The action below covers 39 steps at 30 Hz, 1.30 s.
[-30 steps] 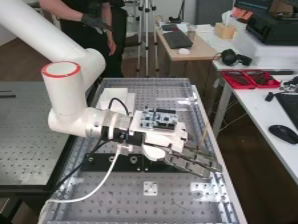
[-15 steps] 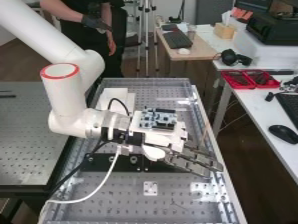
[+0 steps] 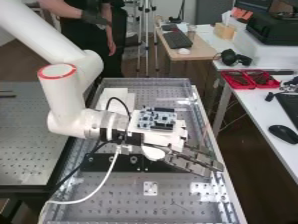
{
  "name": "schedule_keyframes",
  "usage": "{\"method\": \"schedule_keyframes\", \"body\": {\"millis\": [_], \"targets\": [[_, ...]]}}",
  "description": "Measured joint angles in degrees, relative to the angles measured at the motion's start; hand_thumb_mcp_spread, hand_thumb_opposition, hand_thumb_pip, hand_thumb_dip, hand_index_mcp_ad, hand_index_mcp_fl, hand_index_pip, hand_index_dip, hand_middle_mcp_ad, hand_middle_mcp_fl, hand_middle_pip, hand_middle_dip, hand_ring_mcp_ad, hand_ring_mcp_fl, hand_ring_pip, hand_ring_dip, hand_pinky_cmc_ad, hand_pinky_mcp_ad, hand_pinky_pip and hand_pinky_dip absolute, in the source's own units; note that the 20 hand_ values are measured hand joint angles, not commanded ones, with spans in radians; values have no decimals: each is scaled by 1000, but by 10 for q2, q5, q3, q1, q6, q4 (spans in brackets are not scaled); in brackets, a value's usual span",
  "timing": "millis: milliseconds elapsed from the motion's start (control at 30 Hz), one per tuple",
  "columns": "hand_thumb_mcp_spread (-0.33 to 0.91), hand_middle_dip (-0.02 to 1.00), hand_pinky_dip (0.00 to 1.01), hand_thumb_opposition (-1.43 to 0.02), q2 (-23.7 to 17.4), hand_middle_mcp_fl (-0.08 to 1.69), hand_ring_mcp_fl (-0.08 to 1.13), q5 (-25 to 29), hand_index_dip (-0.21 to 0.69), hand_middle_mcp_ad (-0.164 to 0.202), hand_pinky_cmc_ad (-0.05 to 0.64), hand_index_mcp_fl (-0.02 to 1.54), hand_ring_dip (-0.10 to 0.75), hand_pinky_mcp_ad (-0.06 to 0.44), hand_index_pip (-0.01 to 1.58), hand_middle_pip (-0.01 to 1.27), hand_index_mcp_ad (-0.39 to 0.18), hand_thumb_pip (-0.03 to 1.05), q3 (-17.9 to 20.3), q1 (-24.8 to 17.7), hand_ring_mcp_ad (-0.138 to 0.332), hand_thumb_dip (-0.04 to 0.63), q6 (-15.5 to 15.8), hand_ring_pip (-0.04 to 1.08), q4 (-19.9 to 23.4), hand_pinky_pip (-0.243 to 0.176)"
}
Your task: Grab the drill bit and place it in the clear container
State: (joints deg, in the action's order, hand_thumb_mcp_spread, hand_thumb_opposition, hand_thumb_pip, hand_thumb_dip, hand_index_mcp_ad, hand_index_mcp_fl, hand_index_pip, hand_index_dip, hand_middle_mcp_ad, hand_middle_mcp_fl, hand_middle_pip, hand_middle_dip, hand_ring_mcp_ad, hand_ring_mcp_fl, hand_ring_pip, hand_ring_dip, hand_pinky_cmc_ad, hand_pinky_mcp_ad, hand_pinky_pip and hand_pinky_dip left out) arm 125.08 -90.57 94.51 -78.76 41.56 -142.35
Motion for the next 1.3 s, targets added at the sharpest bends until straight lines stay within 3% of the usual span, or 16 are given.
{"method": "schedule_keyframes", "body": {"millis": [300,700,1033,1300], "targets": [[656,204,183,-1000,-32,346,79,-3,141,51,344,901,24,152,1000,138,-183,436,-4,3,209,208,1,93,-9,-75],[653,204,183,-1002,-111,367,82,-8,141,51,346,927,30,152,969,134,-187,436,24,-4,208,208,3,94,2,-75],[649,206,187,-1023,-182,367,82,-33,138,51,346,949,31,152,955,138,-183,436,54,-39,208,208,13,93,21,-75],[649,206,187,-1021,-204,367,82,-59,145,51,346,965,31,152,937,138,-187,436,63,-68,208,208,-5,93,15,-75]]}}
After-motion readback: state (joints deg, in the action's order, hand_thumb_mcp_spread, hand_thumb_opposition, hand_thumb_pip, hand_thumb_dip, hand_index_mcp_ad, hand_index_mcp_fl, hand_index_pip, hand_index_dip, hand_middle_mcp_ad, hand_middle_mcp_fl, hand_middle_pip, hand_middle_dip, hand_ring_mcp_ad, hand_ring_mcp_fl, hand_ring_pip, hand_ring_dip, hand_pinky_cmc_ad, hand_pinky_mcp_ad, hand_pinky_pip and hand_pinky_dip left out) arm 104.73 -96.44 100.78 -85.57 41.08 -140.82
